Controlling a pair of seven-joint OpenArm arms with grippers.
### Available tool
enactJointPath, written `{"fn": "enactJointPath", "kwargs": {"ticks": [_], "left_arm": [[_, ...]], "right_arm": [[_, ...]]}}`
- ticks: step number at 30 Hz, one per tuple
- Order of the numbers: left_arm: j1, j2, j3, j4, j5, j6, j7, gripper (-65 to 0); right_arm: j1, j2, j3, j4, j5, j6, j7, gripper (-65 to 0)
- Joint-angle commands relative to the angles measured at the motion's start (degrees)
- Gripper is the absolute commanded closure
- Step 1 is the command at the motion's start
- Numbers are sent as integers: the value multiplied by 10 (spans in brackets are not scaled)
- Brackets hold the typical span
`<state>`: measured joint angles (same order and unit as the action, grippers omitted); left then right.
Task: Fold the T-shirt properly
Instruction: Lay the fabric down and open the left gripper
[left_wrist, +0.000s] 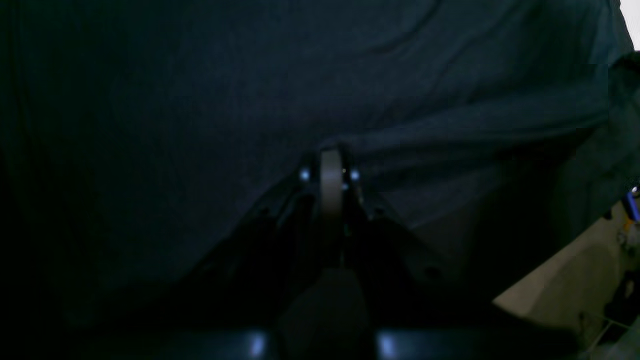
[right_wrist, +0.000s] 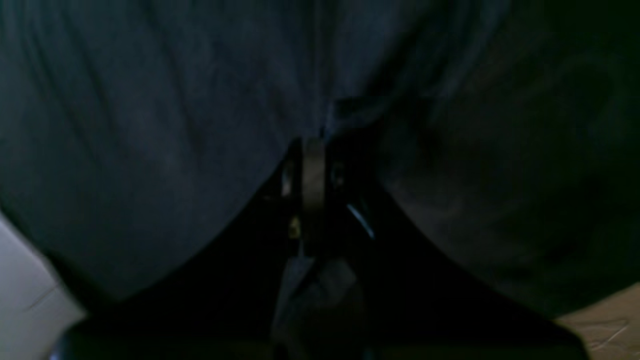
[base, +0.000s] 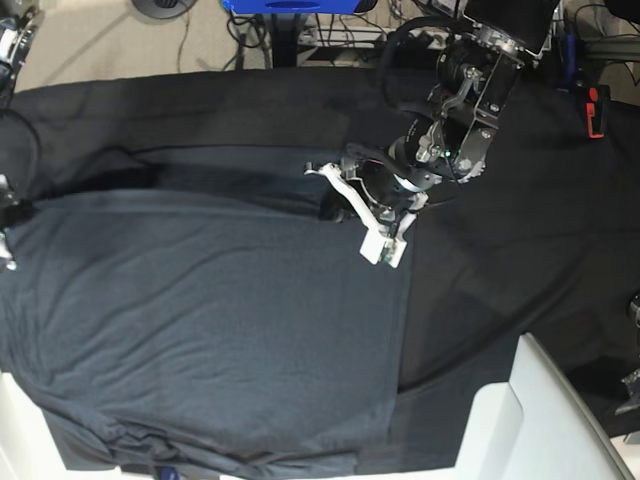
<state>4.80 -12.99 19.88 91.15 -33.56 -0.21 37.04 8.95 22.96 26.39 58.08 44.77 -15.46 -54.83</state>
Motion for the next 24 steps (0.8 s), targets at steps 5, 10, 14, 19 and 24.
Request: {"fn": "enactJointPath", "kwargs": {"ticks": [5,10,14,19,24], "left_arm": [[-40,7,-4,-17,-7,-4,-13,0],[-77,13,-1,-40,-5,-4,-13,0],[-106,31,-1,-48,-2,-4,-13,0],[-137,50,2,-86,-2,-4,-13,0],[-144,52,1,-101,-2,-4,-15,0]], "right_arm": [[41,22,-27,-45,6,2,41,0],[44,22,-27,-49,6,3,64,0],[47,22,-27,-50,6,2,76,0],[46,22,-27,-50,6,2,77,-2],[45,20,-25,-50,6,2,78,-63]]}}
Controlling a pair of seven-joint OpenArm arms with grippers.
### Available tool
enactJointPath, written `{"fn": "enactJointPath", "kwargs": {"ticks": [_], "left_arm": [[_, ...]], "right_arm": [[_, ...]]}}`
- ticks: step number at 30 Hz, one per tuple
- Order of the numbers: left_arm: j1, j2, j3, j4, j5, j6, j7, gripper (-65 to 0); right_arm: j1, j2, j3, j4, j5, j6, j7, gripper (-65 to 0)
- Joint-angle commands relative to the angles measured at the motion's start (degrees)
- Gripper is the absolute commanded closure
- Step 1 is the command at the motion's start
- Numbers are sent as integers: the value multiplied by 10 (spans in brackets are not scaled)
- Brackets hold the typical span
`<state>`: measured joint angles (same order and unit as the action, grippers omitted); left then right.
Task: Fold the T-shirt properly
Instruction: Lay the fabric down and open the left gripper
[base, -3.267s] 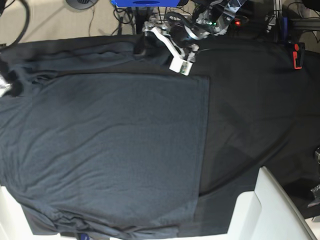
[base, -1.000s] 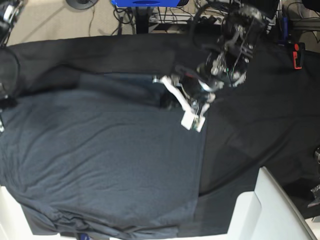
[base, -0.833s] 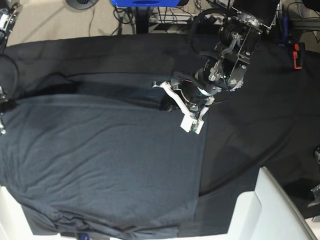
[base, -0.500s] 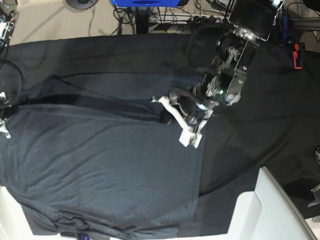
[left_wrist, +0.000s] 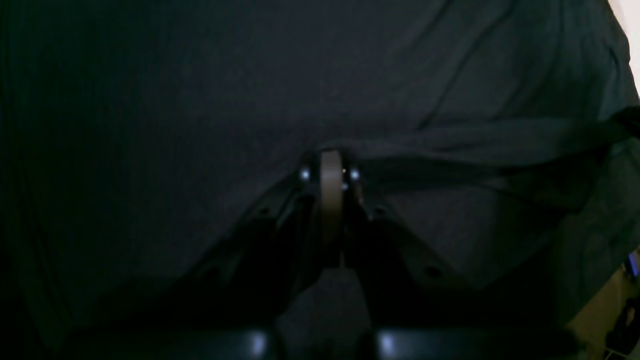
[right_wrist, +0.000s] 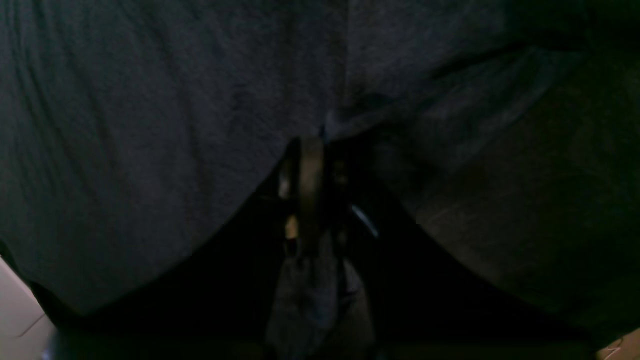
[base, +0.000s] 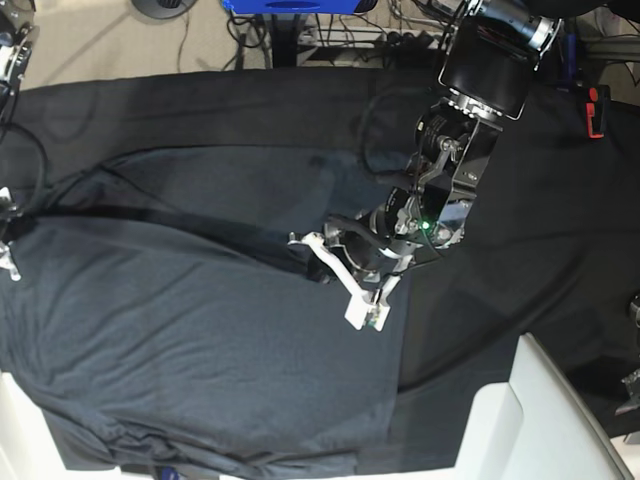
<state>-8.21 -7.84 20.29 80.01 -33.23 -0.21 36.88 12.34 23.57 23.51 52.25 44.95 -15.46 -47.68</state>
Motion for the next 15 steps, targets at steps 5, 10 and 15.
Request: {"fn": "enactJointPath", "kwargs": {"ticks": [5,10,15], "left_arm": [[-15,1,-9,14,-5,-3,-13,0],[-15,-5,-10,15,-7,11,-14,-323],[-3,-10,-44,43,-9,11,-14,-584]], "right_arm": [[13,14,3,13,5,4,3,-260],[9,14,4,41,5,5,6,-410],[-23,16,10,112,6,5,8,-449]]}}
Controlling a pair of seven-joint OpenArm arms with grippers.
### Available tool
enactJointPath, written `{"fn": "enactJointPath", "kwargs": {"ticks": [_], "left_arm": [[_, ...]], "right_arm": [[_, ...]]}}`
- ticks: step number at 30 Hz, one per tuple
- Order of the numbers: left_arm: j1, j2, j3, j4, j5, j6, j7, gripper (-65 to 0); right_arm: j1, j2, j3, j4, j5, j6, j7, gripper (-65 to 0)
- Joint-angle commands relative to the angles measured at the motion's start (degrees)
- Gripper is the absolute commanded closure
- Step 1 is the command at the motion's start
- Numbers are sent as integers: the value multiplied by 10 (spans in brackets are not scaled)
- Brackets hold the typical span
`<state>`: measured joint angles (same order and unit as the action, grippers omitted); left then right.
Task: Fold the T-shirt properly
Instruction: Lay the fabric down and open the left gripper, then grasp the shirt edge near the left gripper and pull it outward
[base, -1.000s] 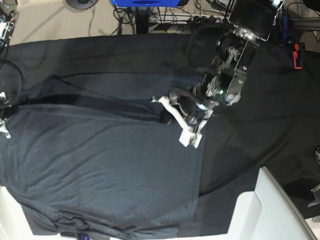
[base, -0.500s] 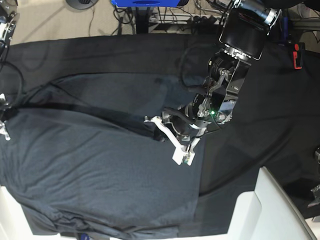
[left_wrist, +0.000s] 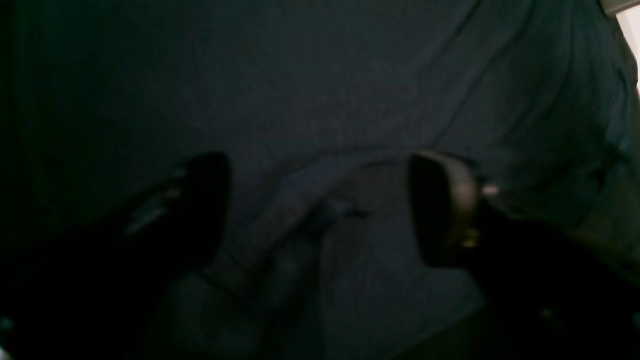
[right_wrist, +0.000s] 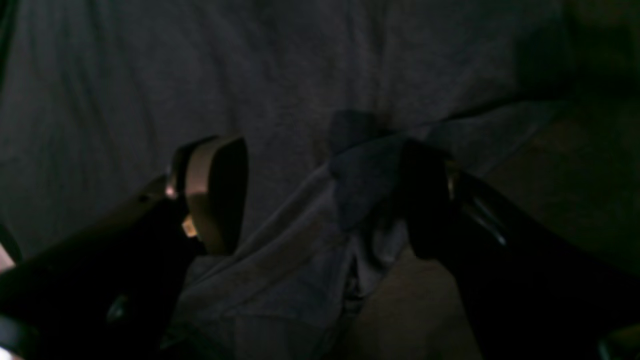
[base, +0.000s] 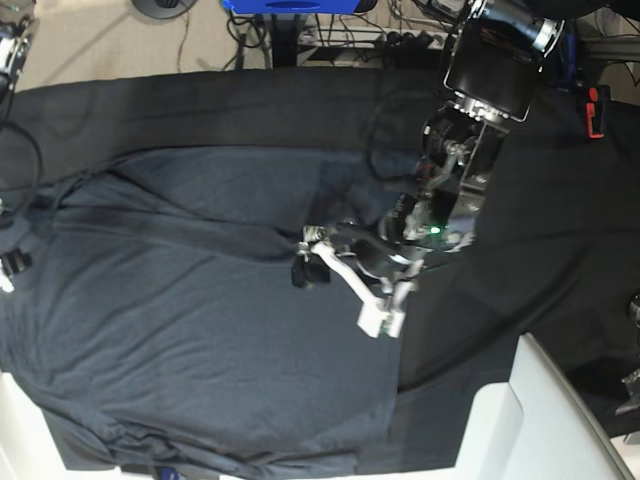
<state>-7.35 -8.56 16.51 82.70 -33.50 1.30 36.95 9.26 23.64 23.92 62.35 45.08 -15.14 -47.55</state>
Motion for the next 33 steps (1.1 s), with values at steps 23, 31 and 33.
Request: {"fn": "enactJointPath", "kwargs": {"ticks": [23,31,33], "left_arm": [[310,-50,-178,226,-7,-6,-12,-324],[328,-45,-178,226,-8,-6,-12,-324],[328,-45,-174,226,-8,-6,-12,-324]], "right_arm": [[-20,-48,279,-157,7,140,93,-447],[-2,-31,276,-215,6,141,133,-447],[6,-30,275,-215,6,144,132,-447]]}}
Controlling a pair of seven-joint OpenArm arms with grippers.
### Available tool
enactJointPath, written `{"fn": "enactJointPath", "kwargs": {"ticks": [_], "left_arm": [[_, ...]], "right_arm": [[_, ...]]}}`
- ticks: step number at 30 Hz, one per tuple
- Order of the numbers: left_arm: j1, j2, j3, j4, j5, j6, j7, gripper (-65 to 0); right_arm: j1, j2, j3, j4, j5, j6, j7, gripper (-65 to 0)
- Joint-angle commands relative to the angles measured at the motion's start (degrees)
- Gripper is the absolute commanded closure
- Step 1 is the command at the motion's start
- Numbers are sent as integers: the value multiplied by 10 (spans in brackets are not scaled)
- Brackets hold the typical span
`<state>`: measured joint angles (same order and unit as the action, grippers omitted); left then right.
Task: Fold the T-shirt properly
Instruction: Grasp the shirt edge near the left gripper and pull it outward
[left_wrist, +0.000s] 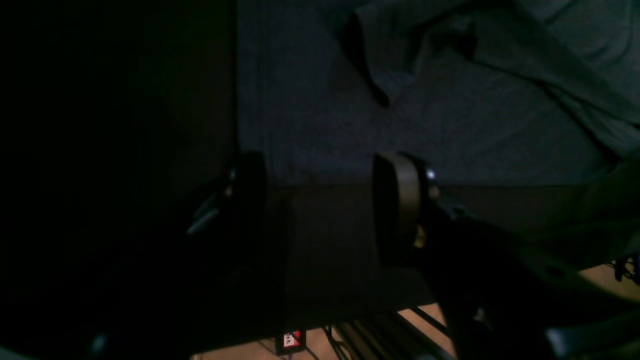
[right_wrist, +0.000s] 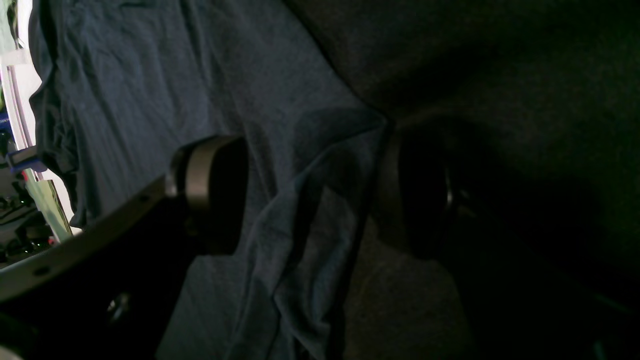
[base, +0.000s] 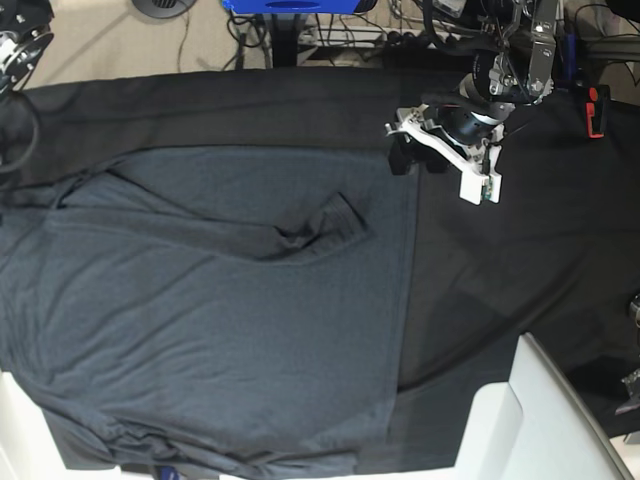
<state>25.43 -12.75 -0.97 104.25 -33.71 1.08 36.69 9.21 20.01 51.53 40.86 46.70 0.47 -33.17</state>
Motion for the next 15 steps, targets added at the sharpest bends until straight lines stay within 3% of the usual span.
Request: {"fn": "enactJointPath", "kwargs": {"ticks": [1,4,9,15], "left_arm": [[0,-3,2,10,-7,-4,-10,-324],[1,-5,-2,9,-54,-4,-10,-324],[0,-35,-3,4,-171,-4,-10,-324],[1,-36,-3,4,-176,-4,-10,-324]], "right_arm": [[10,6,-2,0,-10,-3,-12,-447],[16,6,-2,-2,-12,34,-13,-428],[21,6,-2,-3,-12,41,-13,-282],[22,5,-2,-4,-12,41,-9,-165]]}}
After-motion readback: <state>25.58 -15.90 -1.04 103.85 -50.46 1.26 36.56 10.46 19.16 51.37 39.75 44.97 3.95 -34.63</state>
